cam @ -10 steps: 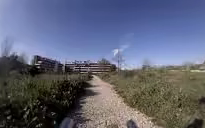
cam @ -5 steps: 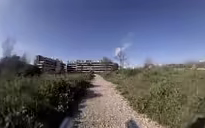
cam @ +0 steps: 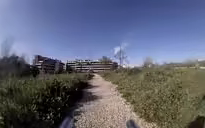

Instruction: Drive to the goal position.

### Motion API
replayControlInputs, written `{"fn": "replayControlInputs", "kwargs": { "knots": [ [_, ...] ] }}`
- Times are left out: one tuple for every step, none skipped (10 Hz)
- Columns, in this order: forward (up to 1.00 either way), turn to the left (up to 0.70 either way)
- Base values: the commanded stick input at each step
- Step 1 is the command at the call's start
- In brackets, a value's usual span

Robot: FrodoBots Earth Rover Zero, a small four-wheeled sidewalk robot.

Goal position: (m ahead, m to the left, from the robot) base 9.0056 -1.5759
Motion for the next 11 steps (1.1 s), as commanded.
{"fn": "replayControlInputs", "kwargs": {
  "knots": [
    [0.5,0.0],
    [0.5,0.0],
    [0.5,0.0],
    [0.5,0.0],
    [0.5,0.0],
    [0.5,0.0],
    [0.5,0.0],
    [0.5,0.0],
    [0.5,0.0],
    [0.5,0.0],
    [0.5,0.0]
  ]
}}
